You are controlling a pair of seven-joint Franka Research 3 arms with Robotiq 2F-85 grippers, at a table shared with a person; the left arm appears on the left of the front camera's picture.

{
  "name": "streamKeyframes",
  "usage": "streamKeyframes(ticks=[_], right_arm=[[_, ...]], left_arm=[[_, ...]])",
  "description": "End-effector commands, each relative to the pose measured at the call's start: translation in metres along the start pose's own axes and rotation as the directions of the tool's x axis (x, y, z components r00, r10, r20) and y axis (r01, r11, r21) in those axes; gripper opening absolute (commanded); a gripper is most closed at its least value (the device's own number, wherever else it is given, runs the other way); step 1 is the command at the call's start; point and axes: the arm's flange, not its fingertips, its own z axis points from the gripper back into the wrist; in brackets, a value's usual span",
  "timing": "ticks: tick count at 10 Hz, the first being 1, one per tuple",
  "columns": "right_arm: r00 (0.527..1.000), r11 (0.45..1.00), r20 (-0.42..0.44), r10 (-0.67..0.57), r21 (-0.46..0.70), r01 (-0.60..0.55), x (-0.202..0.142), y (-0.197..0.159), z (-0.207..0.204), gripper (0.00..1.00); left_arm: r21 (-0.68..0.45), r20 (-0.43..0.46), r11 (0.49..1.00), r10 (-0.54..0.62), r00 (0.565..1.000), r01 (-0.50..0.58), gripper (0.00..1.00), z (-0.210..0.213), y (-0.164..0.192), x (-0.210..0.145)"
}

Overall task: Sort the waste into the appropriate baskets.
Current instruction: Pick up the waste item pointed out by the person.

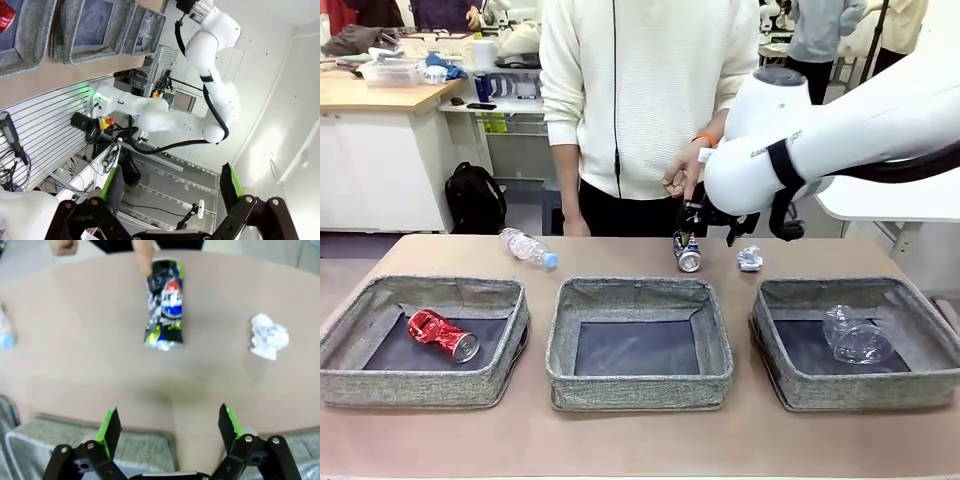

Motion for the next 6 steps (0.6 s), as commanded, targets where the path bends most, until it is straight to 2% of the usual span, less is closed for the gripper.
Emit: streamKeyframes(ticks=[1,2,3,5,6], right_arm=[[1.0,1.0,0.012,0.017,-0.024,-0.017,0.042,0.013,-0.033,1.0],[1.0,0.999,-0.015,0.017,-0.032,-0.017,0.05,0.013,-0.044,1.0],[0.999,0.999,0.008,0.05,-0.021,-0.05,0.055,0.014,-0.055,1.0],[0.999,0.997,0.035,0.03,-0.069,-0.027,0.06,0.016,-0.079,1.0],[0.998,0.998,0.058,0.032,-0.057,-0.029,0.062,0.016,-0.089,1.0]], left_arm=[[-0.009,-0.006,1.0,-0.009,1.0,0.009,1.0,0.001,-0.002,-0.003],[-0.009,-0.006,1.0,-0.009,1.0,0.009,1.0,0.001,-0.002,-0.003],[-0.009,-0.006,1.0,-0.009,1.0,0.009,1.0,0.001,-0.002,-0.003],[-0.009,-0.006,1.0,-0.009,1.0,0.009,1.0,0.001,-0.002,-0.003],[-0.009,-0.006,1.0,-0.009,1.0,0.009,1.0,0.001,-0.002,-0.003]])
